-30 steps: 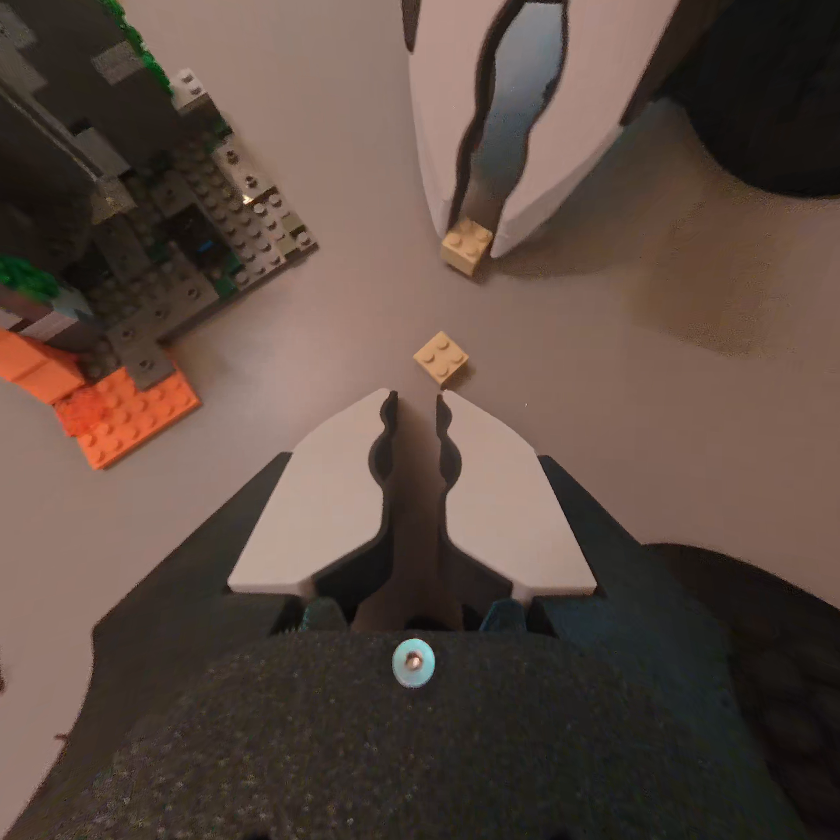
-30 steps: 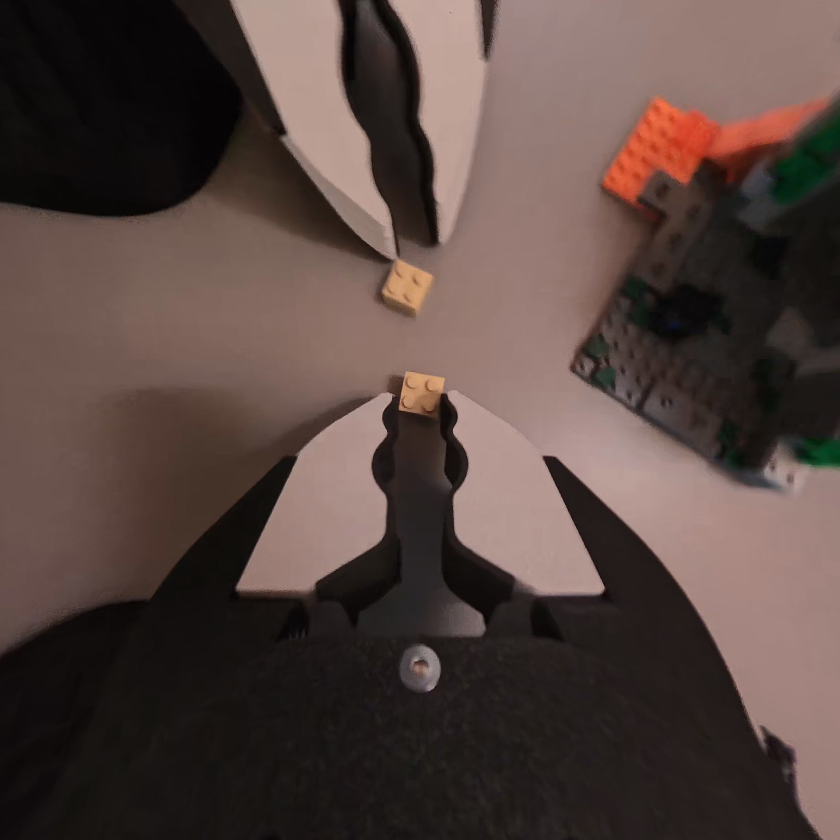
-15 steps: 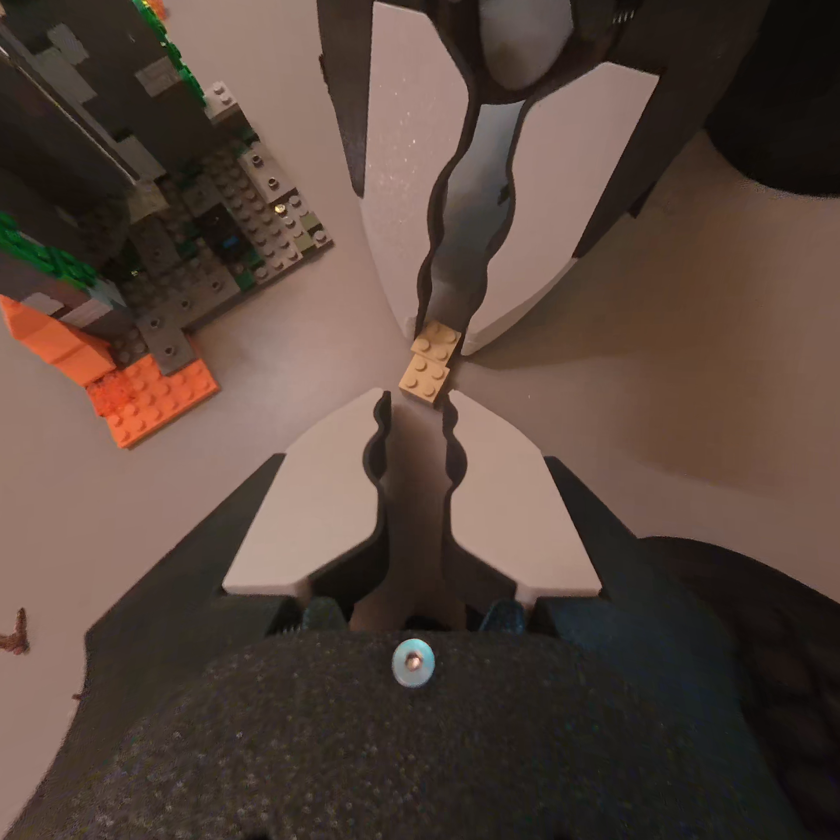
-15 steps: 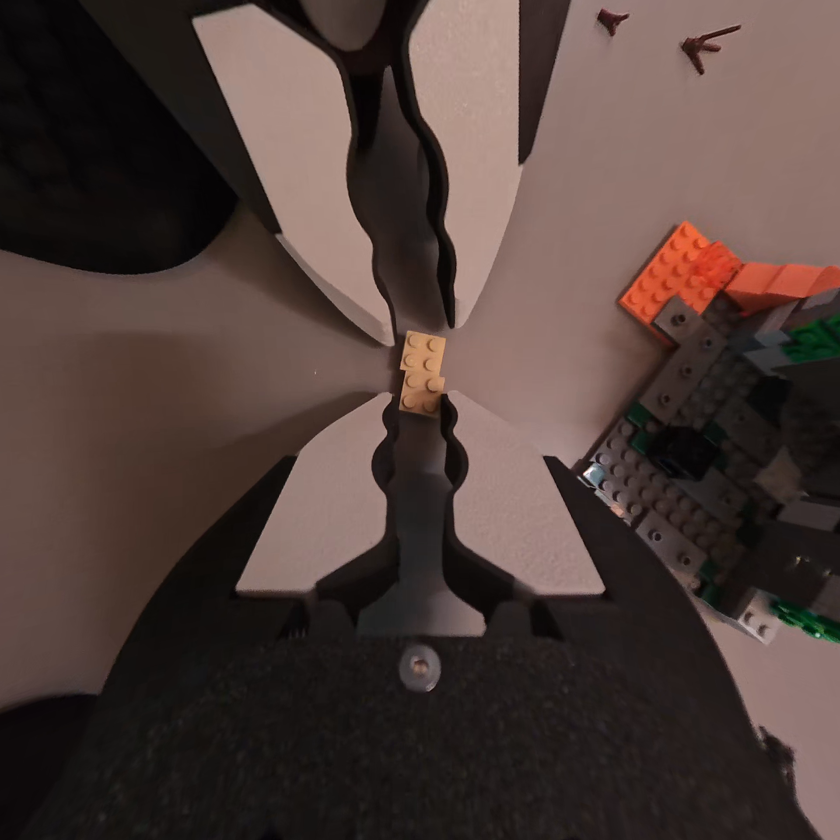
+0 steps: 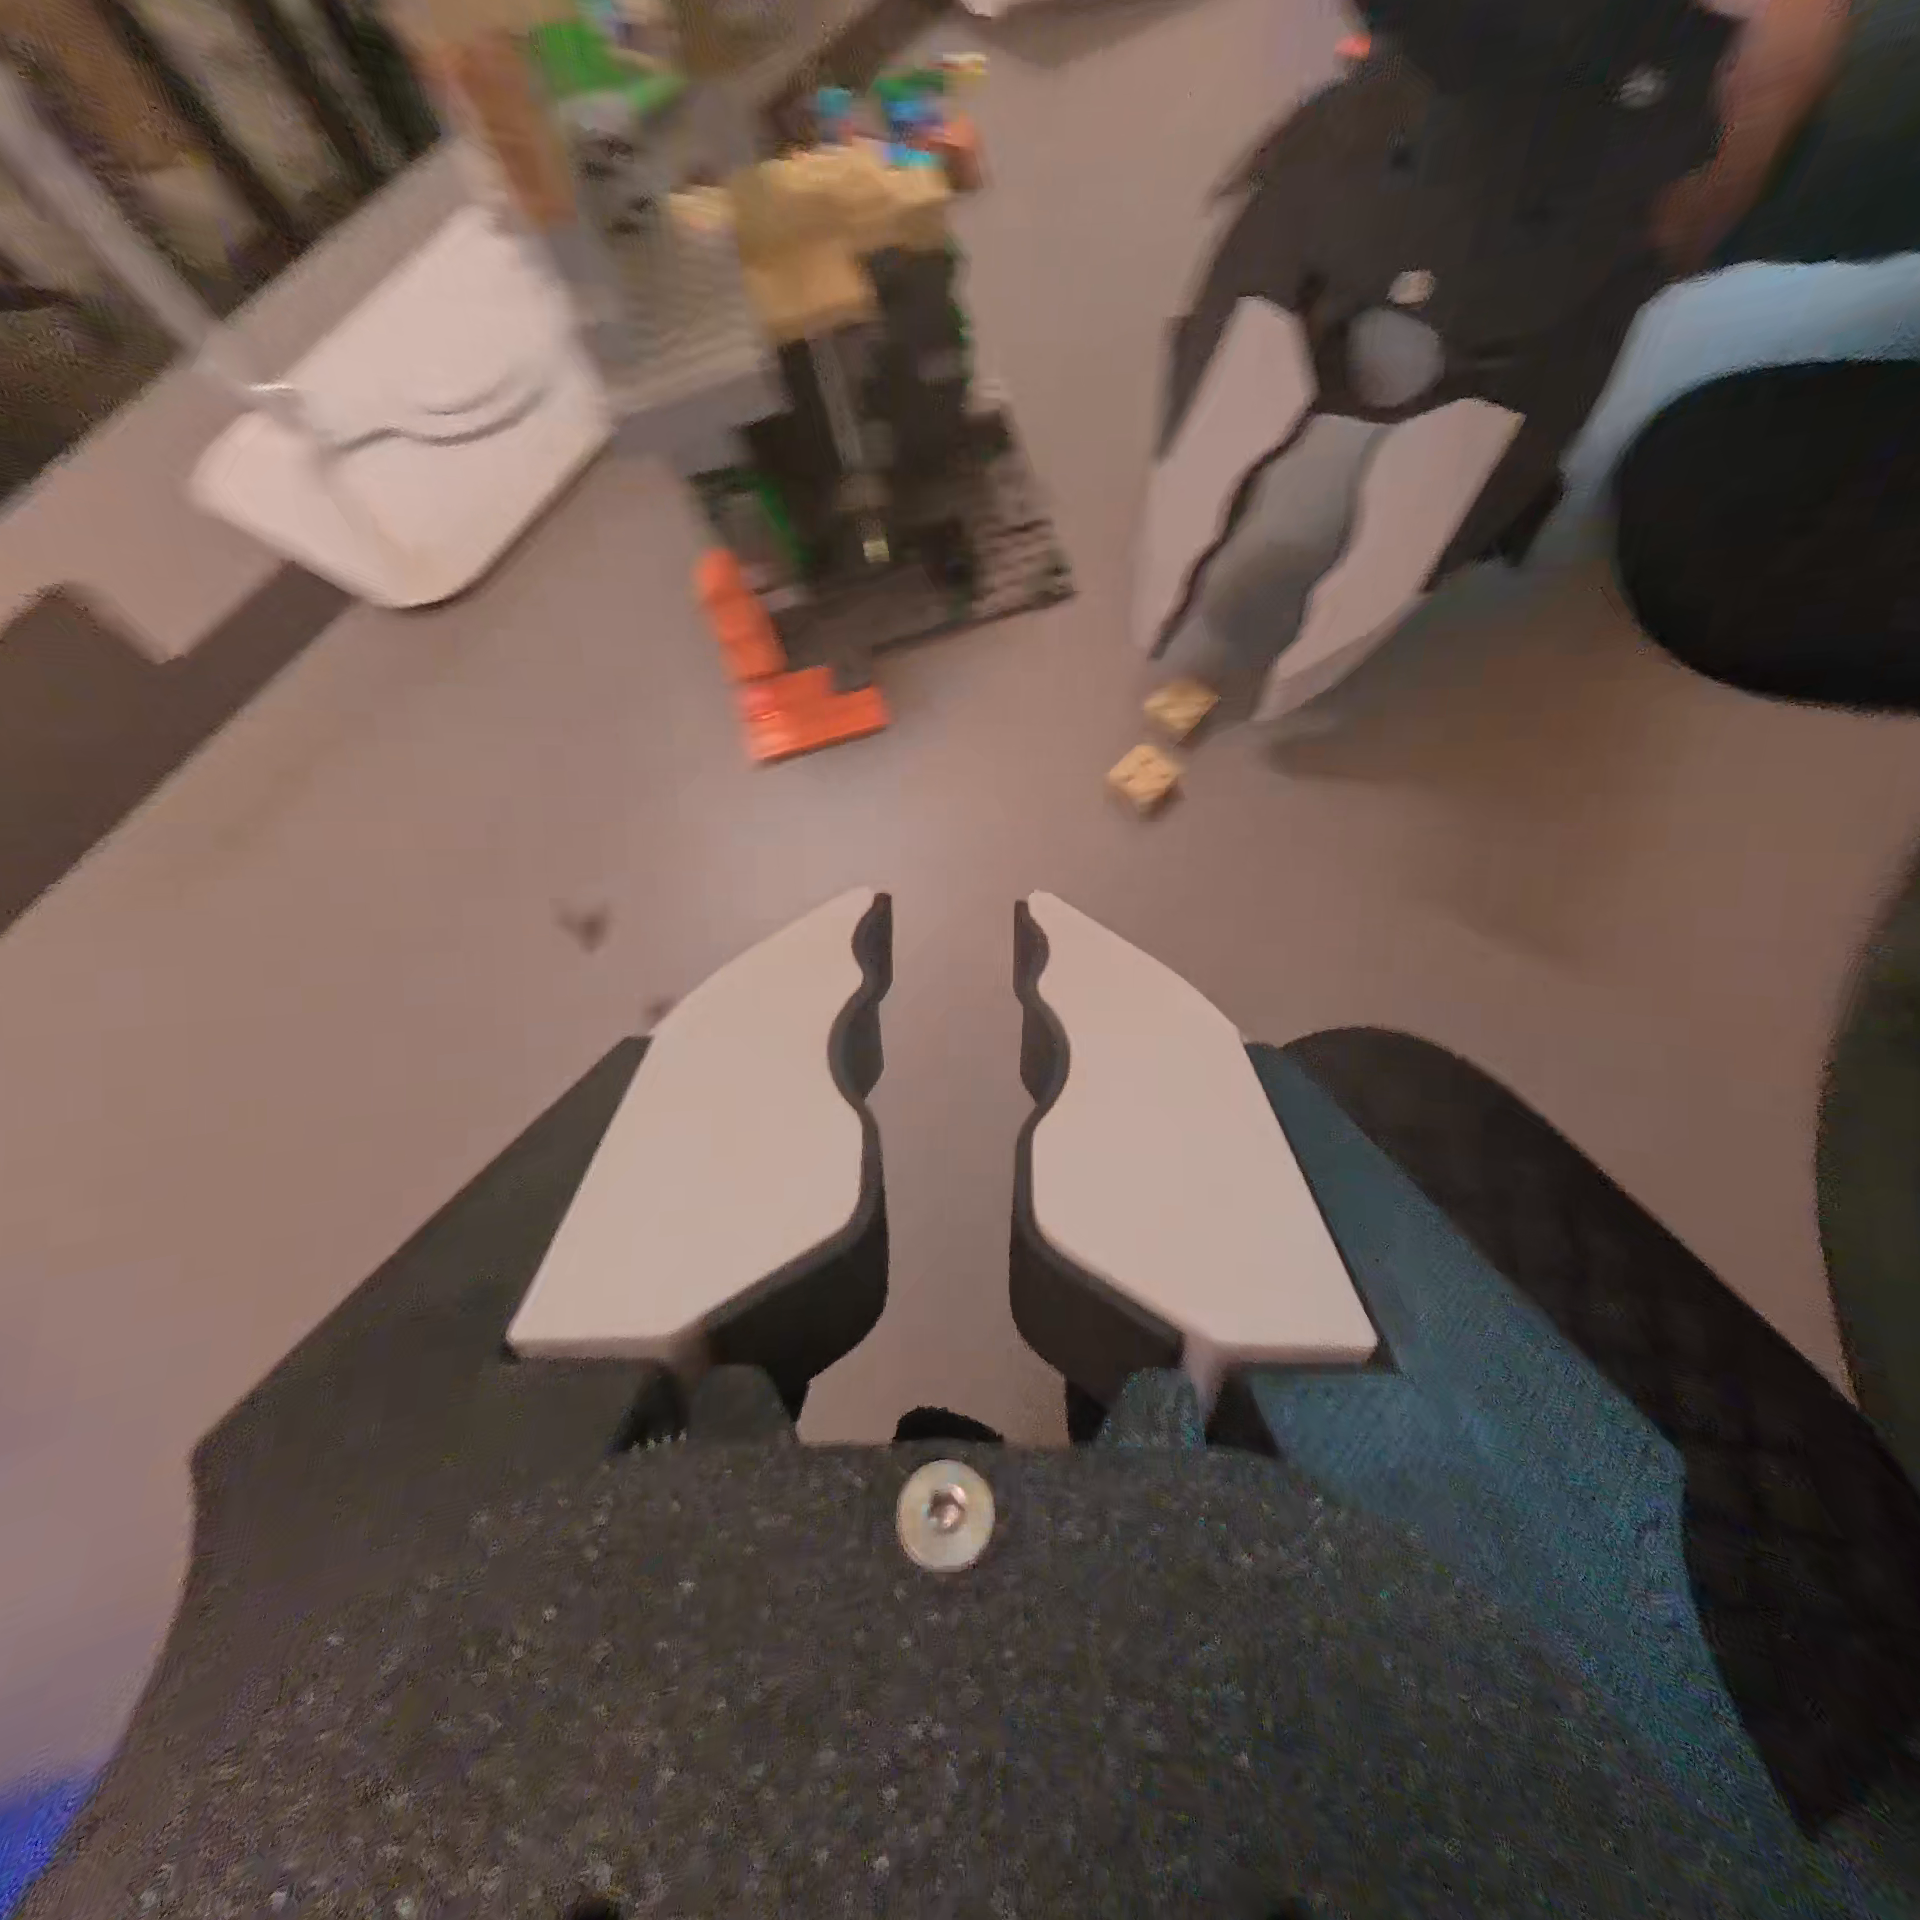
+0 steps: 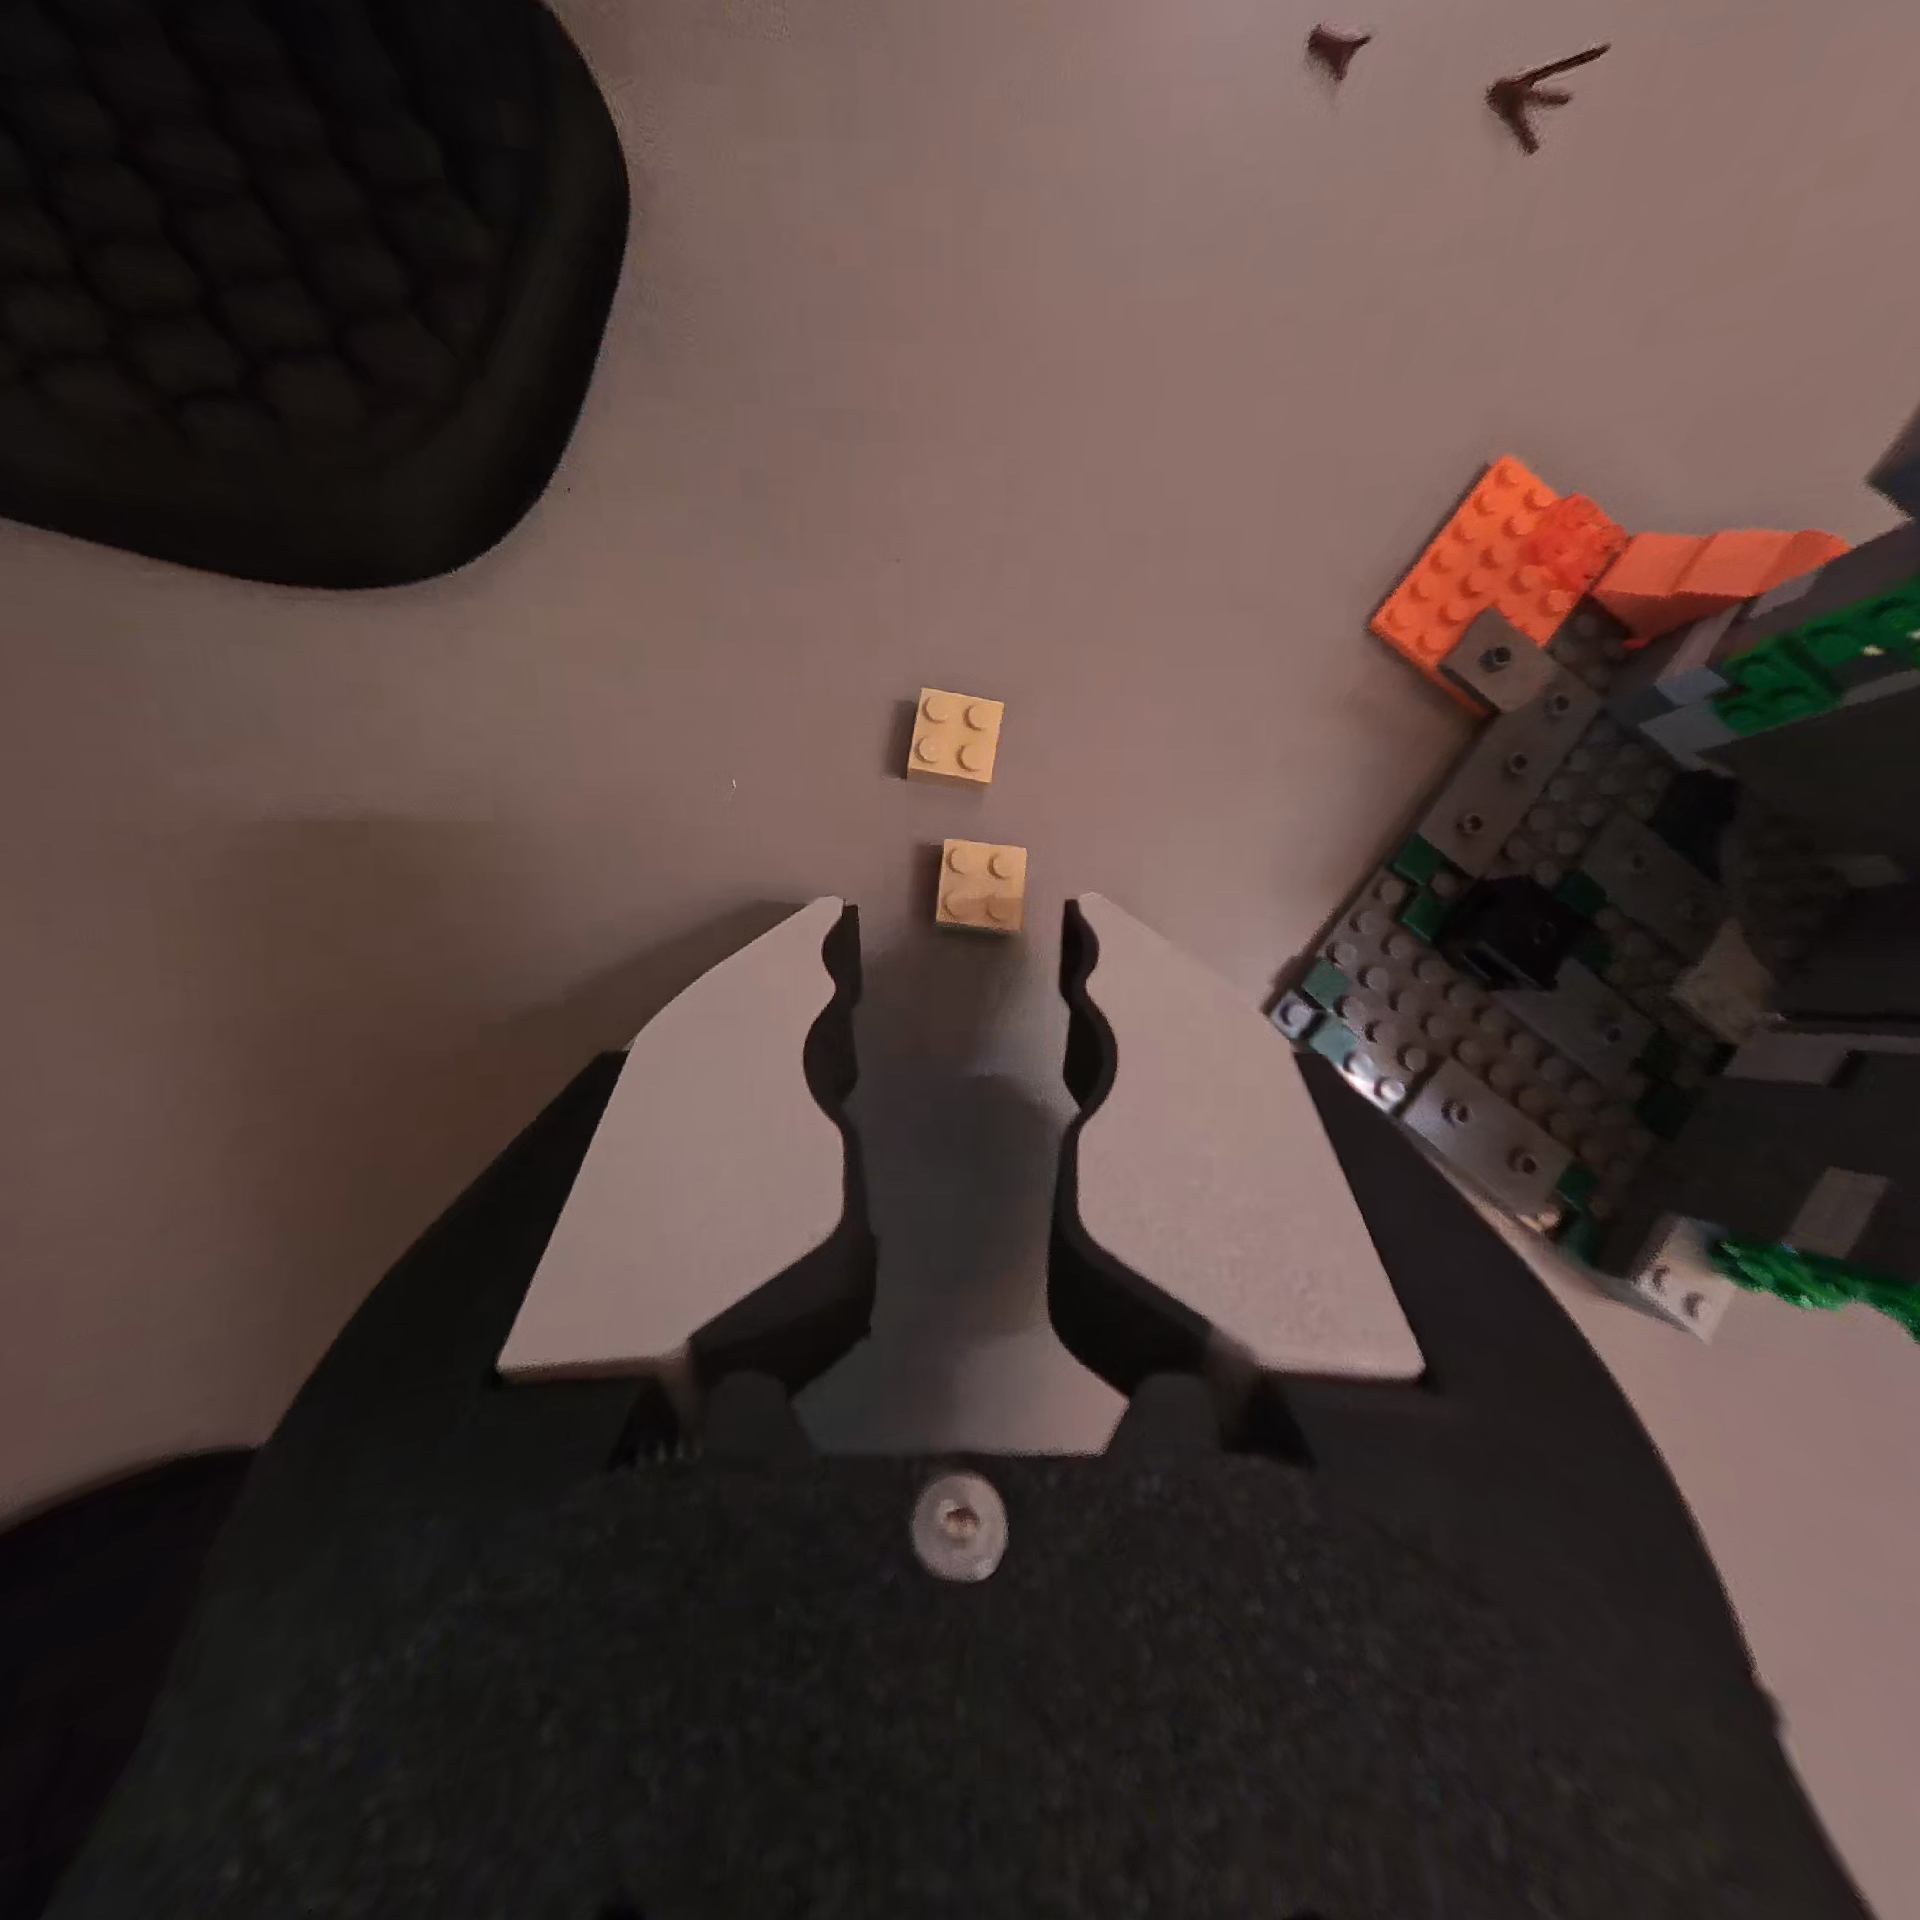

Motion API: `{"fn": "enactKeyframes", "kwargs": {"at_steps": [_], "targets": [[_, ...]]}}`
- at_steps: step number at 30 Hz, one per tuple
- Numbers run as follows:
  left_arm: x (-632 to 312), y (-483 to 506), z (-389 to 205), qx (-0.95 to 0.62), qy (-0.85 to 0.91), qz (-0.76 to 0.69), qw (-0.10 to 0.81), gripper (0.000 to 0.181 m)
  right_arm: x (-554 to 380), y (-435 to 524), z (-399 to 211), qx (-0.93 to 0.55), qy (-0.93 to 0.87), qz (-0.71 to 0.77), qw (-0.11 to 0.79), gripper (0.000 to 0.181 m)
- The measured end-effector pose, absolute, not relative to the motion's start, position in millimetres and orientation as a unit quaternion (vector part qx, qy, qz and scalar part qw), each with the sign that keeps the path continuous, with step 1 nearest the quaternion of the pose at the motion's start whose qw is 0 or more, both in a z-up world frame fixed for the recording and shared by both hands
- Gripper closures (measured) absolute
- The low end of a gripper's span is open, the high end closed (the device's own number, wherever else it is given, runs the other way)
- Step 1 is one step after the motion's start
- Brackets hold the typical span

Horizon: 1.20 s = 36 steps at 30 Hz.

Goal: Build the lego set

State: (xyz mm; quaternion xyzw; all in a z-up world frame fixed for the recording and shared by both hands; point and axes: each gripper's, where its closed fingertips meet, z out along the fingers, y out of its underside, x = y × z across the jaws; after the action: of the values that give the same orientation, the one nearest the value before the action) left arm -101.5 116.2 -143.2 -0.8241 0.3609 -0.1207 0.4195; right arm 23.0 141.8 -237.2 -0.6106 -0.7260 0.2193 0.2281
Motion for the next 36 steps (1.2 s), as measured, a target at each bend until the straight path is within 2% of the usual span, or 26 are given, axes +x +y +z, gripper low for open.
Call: {"fn": "enactKeyframes", "kwargs": {"at_steps": [3,6,11,16,23,26,27,30,36], "targets": [[-180.4,112.0,-101.4,-0.849,0.285,-0.041,0.444,0.163,30.3,147.2,-223.0,-0.618,-0.704,0.241,0.254,0.145],[-277.9,104.0,-82.8,-0.888,0.204,0.044,0.409,0.160,37.9,153.6,-211.8,-0.626,-0.680,0.263,0.276,0.146],[-398.9,91.4,-132.1,-0.956,0.128,0.060,0.259,0.157,43.6,157.8,-206.7,-0.636,-0.652,0.291,0.293,0.151],[-446.5,90.4,-201.7,-0.989,0.049,0.029,0.138,0.148,46.6,153.6,-212.6,-0.639,-0.652,0.288,0.288,0.153],[-464.5,100.8,-238.4,-0.995,-0.028,0.006,0.099,0.147,57.3,150.6,-216.2,-0.645,-0.652,0.283,0.280,0.155],[-469.7,99.3,-249.4,-0.996,-0.033,0.019,0.081,0.152,58.4,149.7,-217.8,-0.647,-0.649,0.285,0.280,0.156],[-469.9,100.1,-250.5,-0.996,-0.032,0.019,0.083,0.159,58.4,149.5,-218.0,-0.647,-0.649,0.285,0.281,0.156],[-466.5,109.7,-233.6,-0.991,-0.025,0.018,0.134,0.159,57.8,147.9,-215.2,-0.643,-0.650,0.286,0.288,0.157],[-379.7,136.4,-120.1,-0.917,0.068,-0.061,0.390,0.159,43.9,137.8,-190.2,-0.615,-0.642,0.327,0.321,0.158]]}}
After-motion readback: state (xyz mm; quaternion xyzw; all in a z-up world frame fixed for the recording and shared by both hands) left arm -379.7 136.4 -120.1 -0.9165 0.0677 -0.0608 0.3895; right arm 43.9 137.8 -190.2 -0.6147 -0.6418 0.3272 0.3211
